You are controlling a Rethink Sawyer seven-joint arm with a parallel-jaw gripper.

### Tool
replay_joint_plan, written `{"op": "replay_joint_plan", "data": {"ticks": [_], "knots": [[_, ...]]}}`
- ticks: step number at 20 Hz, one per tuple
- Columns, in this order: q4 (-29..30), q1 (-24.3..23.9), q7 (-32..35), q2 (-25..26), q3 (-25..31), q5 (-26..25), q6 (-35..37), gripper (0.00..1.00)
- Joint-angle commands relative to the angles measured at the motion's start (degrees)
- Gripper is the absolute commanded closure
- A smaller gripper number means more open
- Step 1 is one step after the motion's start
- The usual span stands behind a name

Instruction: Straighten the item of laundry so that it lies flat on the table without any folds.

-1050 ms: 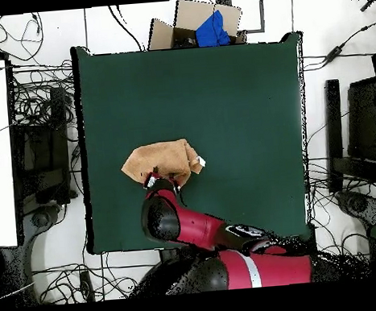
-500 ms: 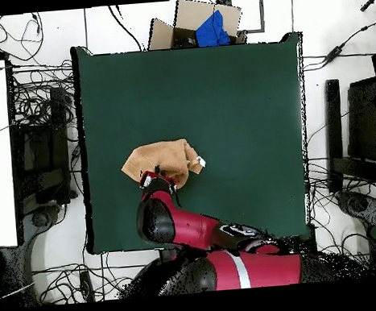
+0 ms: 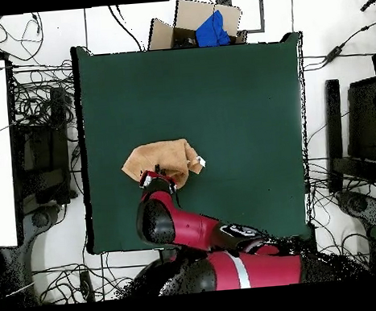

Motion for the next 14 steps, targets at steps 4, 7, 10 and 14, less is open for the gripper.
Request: {"op": "replay_joint_plan", "data": {"ticks": [4, 7, 10, 14], "knots": [[6.44, 2.59, 15.77, -14.11, 1.06, 8.13, 12.13, 1.0], [8.3, 3.05, 15.45, -19.75, 0.87, 10.35, 17.88, 1.0], [8.82, 4.14, 14.78, -25.05, -0.34, 12.58, 24.12, 1.0], [8.24, 6.14, 13.89, -29.78, -2.97, 14.19, 30.45, 1.0]]}}
